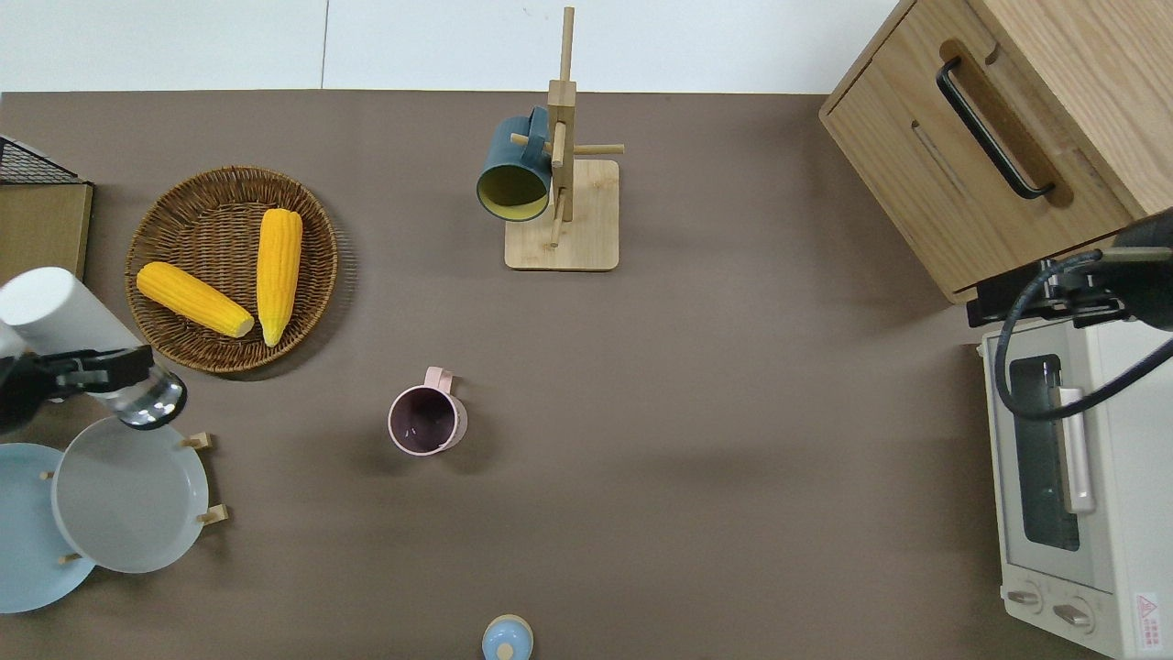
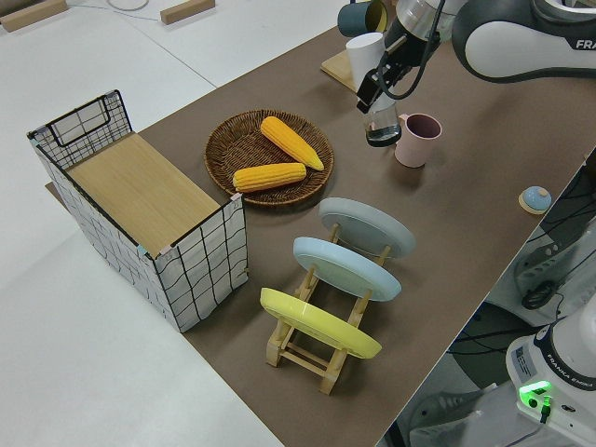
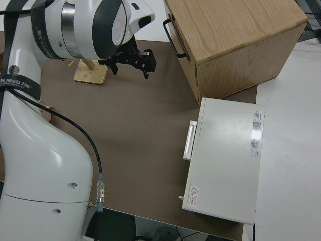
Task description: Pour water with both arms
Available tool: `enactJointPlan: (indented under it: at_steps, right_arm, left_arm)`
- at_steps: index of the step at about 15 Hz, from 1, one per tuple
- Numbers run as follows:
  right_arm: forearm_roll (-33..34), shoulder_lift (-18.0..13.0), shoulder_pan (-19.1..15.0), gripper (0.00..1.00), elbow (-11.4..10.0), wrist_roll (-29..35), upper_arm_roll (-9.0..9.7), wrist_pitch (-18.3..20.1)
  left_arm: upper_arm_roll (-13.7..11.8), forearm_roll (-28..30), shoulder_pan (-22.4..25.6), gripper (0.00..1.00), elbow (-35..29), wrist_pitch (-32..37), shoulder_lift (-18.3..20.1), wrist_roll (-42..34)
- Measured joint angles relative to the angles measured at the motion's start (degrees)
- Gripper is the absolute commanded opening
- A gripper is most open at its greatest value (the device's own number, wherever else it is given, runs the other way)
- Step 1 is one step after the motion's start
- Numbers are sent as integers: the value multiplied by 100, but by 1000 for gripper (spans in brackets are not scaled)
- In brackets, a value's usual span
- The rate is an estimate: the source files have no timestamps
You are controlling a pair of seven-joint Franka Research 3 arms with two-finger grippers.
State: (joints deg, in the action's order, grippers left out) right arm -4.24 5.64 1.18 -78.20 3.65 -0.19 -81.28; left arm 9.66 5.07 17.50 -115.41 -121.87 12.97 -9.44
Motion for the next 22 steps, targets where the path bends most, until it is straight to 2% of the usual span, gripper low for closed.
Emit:
enactJointPlan:
  at_steps: [6, 9, 12, 15, 20, 22]
  right_arm:
    - [0, 0, 0, 994, 0, 0, 0, 0]
    - [0, 0, 0, 994, 0, 0, 0, 0]
    - [0, 0, 0, 994, 0, 0, 0, 0]
    - [0, 0, 0, 994, 0, 0, 0, 0]
    - [0, 0, 0, 994, 0, 0, 0, 0]
    - [0, 0, 0, 994, 0, 0, 0, 0]
  left_arm:
    - [-93, -143, 508, 29, 1290, -2, -952, -466]
    - [-319, -146, 713, 29, 1954, -7, -1461, -751]
    - [-579, -125, 774, 29, 2363, -199, -1900, -1011]
    - [-754, 381, 833, 29, 2484, -610, -2168, -1273]
    - [-790, 1449, 1371, 37, 2508, -929, -2420, -2391]
    - [-794, 1737, 1473, 93, 2506, -1180, -2535, -2720]
